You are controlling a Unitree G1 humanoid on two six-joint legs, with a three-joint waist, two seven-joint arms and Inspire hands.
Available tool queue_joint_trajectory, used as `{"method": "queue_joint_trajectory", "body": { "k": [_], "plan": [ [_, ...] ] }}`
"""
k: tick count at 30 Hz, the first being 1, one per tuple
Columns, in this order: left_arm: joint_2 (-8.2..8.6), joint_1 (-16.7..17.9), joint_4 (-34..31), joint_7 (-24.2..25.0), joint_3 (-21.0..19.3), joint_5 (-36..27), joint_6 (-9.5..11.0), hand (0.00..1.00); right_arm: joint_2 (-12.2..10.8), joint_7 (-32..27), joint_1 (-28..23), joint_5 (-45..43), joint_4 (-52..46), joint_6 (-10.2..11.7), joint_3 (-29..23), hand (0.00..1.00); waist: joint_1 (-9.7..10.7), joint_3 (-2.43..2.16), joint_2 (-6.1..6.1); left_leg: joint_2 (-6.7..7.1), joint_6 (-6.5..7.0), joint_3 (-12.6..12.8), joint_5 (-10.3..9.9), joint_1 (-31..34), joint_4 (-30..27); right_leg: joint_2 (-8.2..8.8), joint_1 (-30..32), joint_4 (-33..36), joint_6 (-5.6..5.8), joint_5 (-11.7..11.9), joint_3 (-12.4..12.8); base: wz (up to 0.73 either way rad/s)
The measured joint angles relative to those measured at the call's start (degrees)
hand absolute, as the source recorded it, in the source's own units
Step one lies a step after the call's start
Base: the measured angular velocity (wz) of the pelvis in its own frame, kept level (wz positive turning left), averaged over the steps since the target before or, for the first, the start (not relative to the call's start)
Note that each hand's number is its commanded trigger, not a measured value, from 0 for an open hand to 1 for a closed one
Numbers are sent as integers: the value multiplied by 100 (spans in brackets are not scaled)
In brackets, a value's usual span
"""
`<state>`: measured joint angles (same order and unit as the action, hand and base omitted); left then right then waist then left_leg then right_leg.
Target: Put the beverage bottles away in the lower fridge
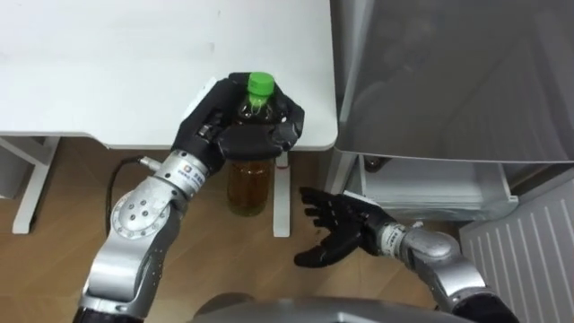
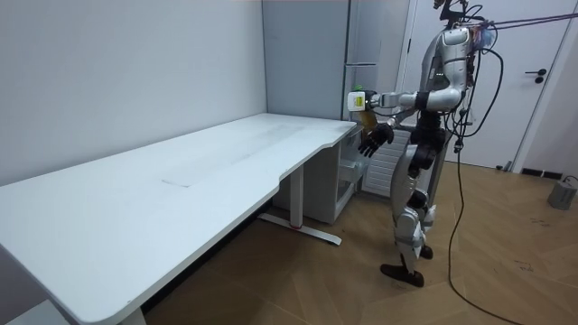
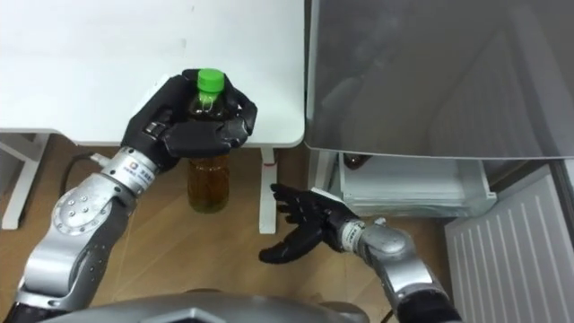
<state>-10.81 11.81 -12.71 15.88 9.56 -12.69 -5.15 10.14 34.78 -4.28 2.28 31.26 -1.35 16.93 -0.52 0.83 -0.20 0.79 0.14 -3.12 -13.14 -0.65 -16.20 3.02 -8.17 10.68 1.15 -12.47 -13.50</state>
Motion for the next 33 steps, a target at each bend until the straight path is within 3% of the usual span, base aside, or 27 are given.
{"method": "queue_joint_trajectory", "body": {
  "k": [3, 8, 21, 33],
  "plan": [
    [-5, 0, 0, 0, 35, 0, 22, 100, 20, 216, -23, 40, -369, 4, -1, 0, -6, 32, -91, 2, 0, 2, 0, -91, 26, 3, -62, 4, 0, 0, 23, 0],
    [-49, -1, 0, -28, 134, 1, 61, 100, 26, 510, -23, 205, -535, 10, 4, 0, -69, 35, -199, 4, 1, -2, 0, -112, 43, 3, -75, 2, 0, 0, 66, -2],
    [-155, -9, 0, 4, 747, 7, 190, 100, 93, 1178, -26, 1002, -825, -1, 436, 0, -96, 40, -160, -5, 4, 65, 8, 57, -22, 6, 77, 14, -11, 10, 62, -1],
    [-146, -8, 40, 8, 892, 5, 189, 100, 80, 1184, -107, 1940, -818, -83, 441, 0, -80, 41, -176, -4, 5, 64, 6, 116, -30, 1, 82, 25, -11, 9, 73, 0]
  ]
}}
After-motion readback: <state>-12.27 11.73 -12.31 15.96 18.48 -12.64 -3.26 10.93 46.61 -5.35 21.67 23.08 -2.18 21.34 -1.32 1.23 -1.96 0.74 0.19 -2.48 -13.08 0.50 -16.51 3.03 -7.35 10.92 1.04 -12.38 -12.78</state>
